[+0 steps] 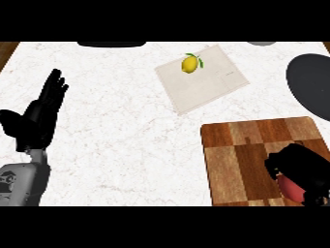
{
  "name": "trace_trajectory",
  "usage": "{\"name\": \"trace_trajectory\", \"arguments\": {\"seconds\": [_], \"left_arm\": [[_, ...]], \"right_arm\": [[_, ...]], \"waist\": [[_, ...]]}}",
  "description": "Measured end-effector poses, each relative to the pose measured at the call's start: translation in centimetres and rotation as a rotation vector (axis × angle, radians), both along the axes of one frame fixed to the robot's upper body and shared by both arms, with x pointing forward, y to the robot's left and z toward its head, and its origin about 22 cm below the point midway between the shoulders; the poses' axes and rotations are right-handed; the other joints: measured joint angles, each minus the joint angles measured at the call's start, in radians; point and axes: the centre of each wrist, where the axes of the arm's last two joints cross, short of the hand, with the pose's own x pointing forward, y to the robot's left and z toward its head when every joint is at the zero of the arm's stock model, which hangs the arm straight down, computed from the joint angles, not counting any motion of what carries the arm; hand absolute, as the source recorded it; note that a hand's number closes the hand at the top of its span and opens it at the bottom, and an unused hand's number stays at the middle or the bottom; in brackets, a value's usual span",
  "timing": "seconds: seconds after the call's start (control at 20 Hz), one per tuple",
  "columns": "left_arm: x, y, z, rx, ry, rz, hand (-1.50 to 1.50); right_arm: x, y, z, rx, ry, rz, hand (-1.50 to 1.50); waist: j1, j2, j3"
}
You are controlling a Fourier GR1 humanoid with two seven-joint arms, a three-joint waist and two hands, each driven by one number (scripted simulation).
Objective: Pick the bell pepper from the cutting board and place it in the pan
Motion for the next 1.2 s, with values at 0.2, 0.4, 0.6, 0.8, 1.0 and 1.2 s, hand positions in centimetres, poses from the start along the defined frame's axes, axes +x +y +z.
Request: {"name": "trace_trajectory", "arguments": {"seconds": [0.2, 0.4, 0.6, 0.8, 1.0, 1.2], "left_arm": [[0.0, -0.2, 0.2, 0.000, -0.008, -0.004, 0.00], [0.3, -0.3, 0.4, -0.002, -0.010, -0.015, 0.00], [0.3, -0.3, 0.1, 0.003, 0.000, -0.024, 0.00], [0.5, -0.4, 0.3, 0.001, -0.001, -0.026, 0.00], [0.3, 0.2, 0.3, 0.000, 0.006, -0.014, 0.00], [0.4, -0.2, 0.5, -0.001, 0.001, -0.009, 0.00]], "right_arm": [[1.7, 2.2, -0.9, 0.114, 0.007, -0.317, 1.50], [4.3, 4.6, 0.1, 0.207, -0.057, -0.568, 1.50], [6.8, 7.5, 3.5, 0.279, -0.277, -0.725, 1.50], [8.6, 10.2, 7.0, 0.366, -0.499, -0.816, 1.50], [10.0, 12.0, 9.8, 0.445, -0.646, -0.888, 1.50], [11.1, 11.7, 11.0, 0.515, -0.756, -0.957, 1.50]], "waist": [[0.004, 0.005, -0.005], [0.018, 0.008, 0.000], [0.027, 0.007, 0.004], [0.025, 0.005, 0.005], [0.016, 0.003, 0.005], [0.007, 0.003, 0.006]]}}
